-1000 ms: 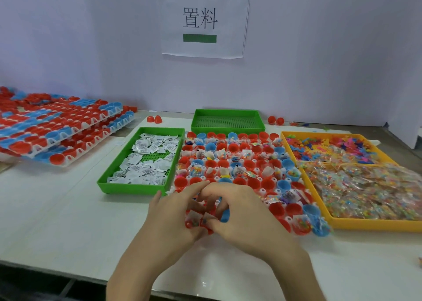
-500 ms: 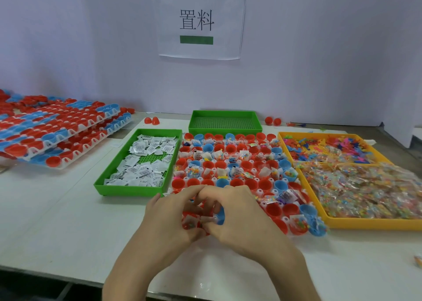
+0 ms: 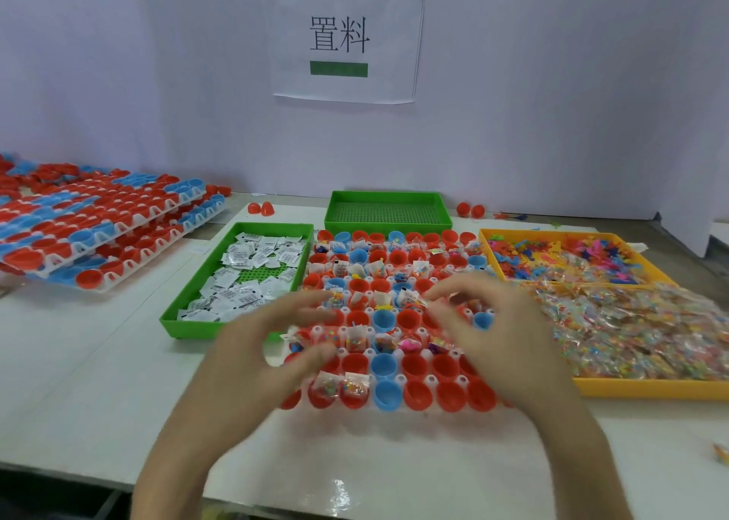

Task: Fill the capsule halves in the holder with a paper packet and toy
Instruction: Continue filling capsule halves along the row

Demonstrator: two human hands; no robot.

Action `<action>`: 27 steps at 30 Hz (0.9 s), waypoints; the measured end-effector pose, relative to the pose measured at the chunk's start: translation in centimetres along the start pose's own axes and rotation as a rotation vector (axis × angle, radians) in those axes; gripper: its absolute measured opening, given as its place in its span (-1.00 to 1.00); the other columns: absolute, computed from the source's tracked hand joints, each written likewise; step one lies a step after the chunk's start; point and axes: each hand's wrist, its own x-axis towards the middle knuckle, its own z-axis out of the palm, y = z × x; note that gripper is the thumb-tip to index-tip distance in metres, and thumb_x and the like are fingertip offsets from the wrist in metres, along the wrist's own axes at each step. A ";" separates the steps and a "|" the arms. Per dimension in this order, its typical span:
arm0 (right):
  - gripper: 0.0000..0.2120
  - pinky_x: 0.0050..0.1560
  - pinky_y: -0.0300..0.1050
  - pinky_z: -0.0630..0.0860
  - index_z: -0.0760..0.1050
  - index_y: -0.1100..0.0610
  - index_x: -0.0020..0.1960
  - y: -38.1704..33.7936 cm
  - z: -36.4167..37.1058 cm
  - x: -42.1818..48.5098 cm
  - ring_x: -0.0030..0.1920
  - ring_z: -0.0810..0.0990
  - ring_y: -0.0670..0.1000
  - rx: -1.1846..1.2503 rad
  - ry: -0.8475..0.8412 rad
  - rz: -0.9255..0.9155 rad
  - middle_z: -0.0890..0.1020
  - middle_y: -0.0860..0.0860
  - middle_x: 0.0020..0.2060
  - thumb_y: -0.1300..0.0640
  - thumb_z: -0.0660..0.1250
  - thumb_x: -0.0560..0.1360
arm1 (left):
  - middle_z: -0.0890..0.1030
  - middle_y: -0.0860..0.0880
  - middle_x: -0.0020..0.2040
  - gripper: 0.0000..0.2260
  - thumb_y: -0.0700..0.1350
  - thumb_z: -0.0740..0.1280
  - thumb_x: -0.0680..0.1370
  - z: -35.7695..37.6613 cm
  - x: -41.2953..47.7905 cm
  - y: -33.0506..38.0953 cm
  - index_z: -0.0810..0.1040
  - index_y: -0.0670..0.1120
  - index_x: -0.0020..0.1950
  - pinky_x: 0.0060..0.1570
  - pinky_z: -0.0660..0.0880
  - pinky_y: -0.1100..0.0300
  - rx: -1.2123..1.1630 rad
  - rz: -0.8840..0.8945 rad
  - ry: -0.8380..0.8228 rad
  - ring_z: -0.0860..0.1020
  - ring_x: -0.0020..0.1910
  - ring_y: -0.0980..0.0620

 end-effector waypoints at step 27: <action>-0.74 0.31 0.09 0.41 0.63 0.20 0.24 8.7 -6.9 -0.3 0.27 0.56 0.17 -0.232 0.434 0.379 0.65 0.14 0.20 0.13 0.29 0.62 | 0.73 -0.10 -0.04 -0.77 -0.02 0.41 0.58 0.0 9.9 -10.0 0.71 -0.15 0.11 -0.04 0.45 0.15 0.189 -0.207 0.519 0.52 -0.26 0.23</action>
